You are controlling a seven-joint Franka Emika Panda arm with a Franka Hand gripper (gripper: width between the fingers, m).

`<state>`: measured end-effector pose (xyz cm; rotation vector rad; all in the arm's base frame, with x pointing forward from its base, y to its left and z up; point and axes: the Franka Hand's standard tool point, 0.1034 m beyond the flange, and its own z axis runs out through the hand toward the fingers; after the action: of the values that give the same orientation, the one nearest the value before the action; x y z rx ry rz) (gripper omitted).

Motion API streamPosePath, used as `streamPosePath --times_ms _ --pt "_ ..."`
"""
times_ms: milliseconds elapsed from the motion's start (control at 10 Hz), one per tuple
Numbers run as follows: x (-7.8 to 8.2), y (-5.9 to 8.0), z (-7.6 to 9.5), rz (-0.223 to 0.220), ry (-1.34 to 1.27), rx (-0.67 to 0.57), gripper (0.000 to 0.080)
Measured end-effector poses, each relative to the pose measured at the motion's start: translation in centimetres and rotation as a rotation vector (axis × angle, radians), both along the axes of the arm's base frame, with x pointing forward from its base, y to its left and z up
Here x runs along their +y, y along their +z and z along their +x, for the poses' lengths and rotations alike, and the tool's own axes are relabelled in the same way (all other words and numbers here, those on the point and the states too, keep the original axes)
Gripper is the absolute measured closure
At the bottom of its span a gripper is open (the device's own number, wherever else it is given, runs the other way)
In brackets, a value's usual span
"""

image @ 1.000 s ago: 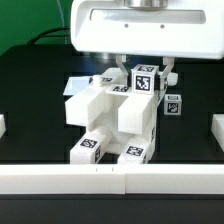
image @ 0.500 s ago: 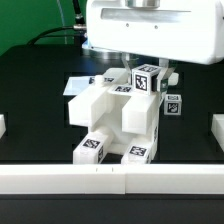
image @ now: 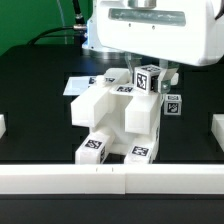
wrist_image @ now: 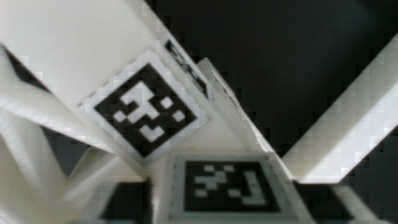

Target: Assemble chair

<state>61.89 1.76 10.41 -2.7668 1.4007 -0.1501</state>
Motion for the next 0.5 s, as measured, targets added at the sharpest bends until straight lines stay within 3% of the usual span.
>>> streamPosePath --times_ms 100,200,500 --pt "0.09 0.17 0.03 -0.001 0.027 -0.001 0.0268" --pt "0.26 0.16 0.02 -0.004 0.057 -0.001 0.0175" --pt "0.32 0.21 0.08 -0.047 0.420 0.002 0.0151"
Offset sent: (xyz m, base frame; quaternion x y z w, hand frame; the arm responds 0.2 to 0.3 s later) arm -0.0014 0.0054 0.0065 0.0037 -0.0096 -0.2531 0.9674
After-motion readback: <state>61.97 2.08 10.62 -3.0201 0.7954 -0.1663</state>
